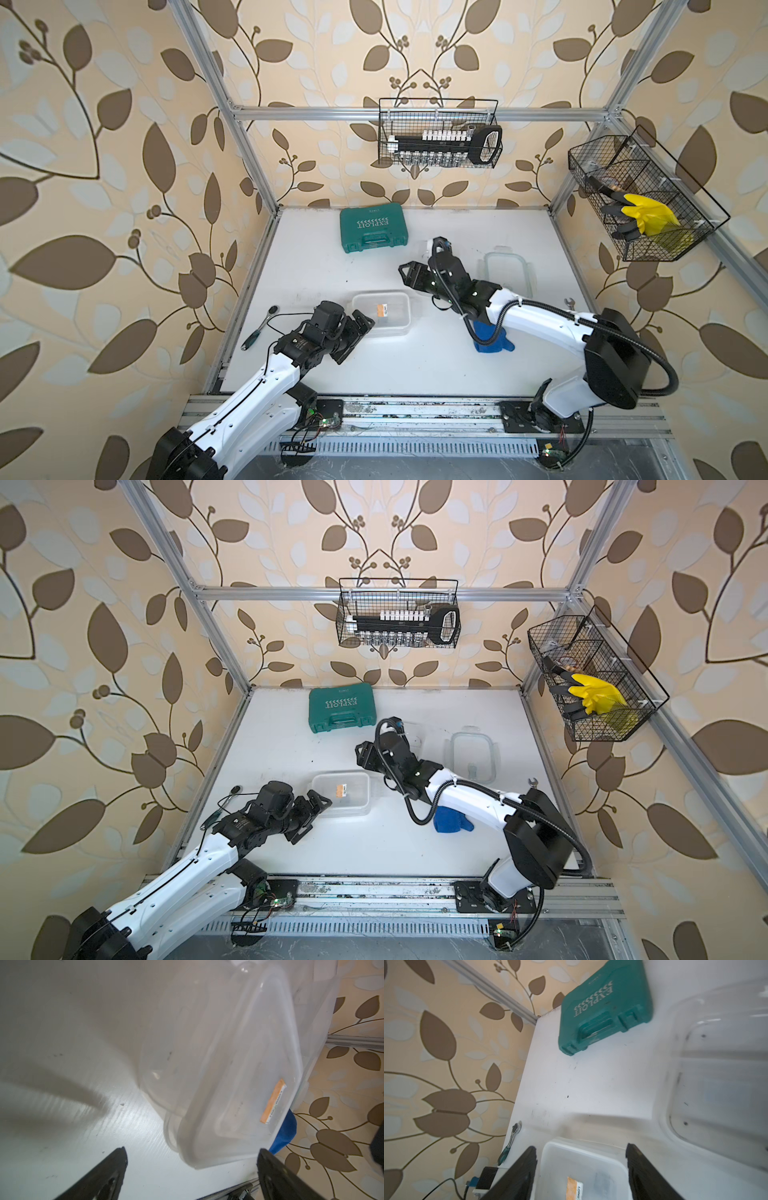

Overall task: Wipe the insides of the lunch boxes
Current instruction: Adjust the lunch box at the center of the board.

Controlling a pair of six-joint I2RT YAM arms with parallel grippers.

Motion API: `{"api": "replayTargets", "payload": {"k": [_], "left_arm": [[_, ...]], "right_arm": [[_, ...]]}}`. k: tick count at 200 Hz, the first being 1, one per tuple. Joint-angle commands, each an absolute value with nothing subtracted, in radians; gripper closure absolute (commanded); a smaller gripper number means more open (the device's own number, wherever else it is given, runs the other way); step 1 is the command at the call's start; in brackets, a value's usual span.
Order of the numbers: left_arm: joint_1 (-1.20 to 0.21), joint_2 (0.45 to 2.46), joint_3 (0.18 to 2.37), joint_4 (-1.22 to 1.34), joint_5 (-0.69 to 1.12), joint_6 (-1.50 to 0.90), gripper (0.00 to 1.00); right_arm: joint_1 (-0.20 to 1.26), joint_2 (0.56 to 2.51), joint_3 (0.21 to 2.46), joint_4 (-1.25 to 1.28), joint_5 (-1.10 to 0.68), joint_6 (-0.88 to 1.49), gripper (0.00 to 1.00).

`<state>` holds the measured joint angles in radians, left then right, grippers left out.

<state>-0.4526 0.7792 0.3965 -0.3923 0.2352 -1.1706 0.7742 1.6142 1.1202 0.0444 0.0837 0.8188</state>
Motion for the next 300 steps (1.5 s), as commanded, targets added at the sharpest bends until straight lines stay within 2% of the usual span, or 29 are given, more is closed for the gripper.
{"api": "replayTargets", "payload": {"k": [1, 32, 54, 82, 116, 163, 205, 228, 254, 278, 300], "left_arm": [[-0.459, 0.785, 0.414, -0.299, 0.231, -1.197, 0.01], [-0.459, 0.874, 0.458, -0.258, 0.188, -1.151, 0.01], [-0.443, 0.969, 0.498, -0.23, 0.166, -1.104, 0.01], [-0.357, 1.054, 0.558, -0.206, 0.197, -1.036, 0.01], [-0.228, 1.164, 0.638, -0.173, 0.277, -0.968, 0.01], [-0.146, 1.369, 0.835, -0.143, 0.351, -0.899, 0.01], [-0.107, 1.535, 0.972, -0.1, 0.426, -0.887, 0.01], [-0.08, 1.497, 0.987, -0.168, 0.42, -0.862, 0.01], [-0.052, 1.302, 0.922, -0.302, 0.341, -0.809, 0.01], [-0.044, 1.112, 0.769, -0.309, 0.362, -0.848, 0.01], [-0.045, 0.975, 0.584, -0.223, 0.438, -1.005, 0.01]], "right_arm": [[0.75, 1.754, 1.23, -0.07, -0.158, 0.552, 0.31], [0.748, 1.904, 1.359, -0.16, -0.276, 0.509, 0.35], [0.749, 1.928, 1.331, -0.121, -0.306, 0.55, 0.38], [0.76, 1.89, 1.242, -0.063, -0.307, 0.608, 0.39], [0.802, 1.843, 1.166, -0.038, -0.254, 0.664, 0.41], [0.888, 1.774, 1.1, -0.014, -0.081, 0.783, 0.41], [0.914, 1.799, 1.113, -0.021, 0.023, 0.864, 0.39], [0.914, 1.787, 1.109, -0.034, 0.087, 0.901, 0.38], [0.917, 1.706, 1.071, -0.059, 0.178, 0.885, 0.36], [0.923, 1.641, 1.052, -0.059, 0.21, 0.813, 0.36], [0.936, 1.626, 1.078, -0.072, 0.203, 0.731, 0.36]]}}
